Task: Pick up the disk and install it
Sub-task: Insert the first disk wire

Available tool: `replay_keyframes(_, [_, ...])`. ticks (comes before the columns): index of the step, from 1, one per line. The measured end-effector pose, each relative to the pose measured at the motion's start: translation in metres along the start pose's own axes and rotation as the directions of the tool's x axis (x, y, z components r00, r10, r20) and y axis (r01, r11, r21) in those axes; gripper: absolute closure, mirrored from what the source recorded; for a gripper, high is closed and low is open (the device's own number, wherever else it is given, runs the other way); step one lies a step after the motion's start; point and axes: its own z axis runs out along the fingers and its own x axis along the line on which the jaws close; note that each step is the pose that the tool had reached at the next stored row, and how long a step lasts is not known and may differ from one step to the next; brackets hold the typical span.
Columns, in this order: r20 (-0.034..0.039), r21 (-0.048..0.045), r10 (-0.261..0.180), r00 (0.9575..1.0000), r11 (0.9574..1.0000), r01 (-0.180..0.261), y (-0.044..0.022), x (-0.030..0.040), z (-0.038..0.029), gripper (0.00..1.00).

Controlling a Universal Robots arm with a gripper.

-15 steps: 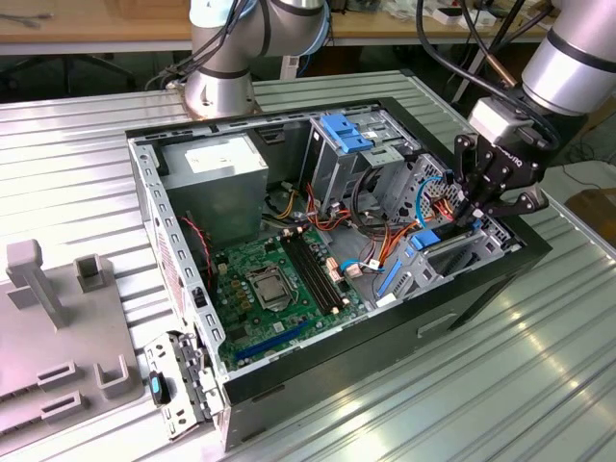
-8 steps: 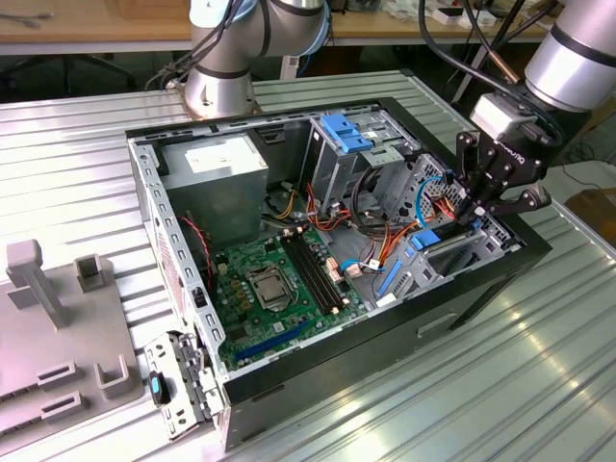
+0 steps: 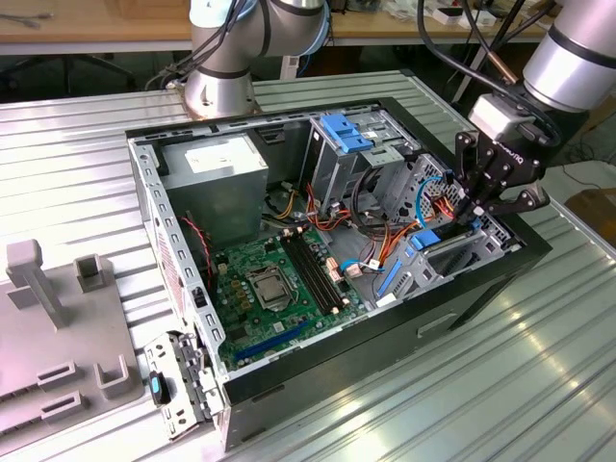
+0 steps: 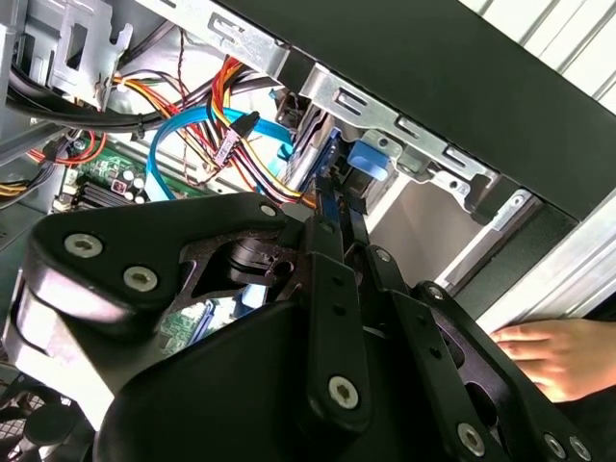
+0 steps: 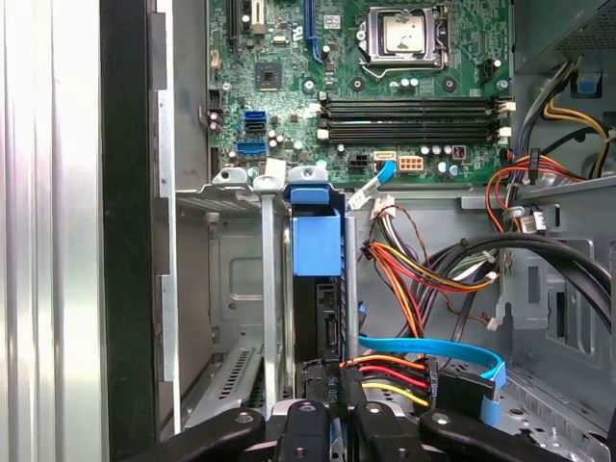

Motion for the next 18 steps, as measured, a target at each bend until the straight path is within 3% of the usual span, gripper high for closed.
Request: replay_keyframes(18, [-0.0003,0.0000,0.000,1.0000,1.0000,0.000,0.0001,-0.0002,0.0036,0.83])
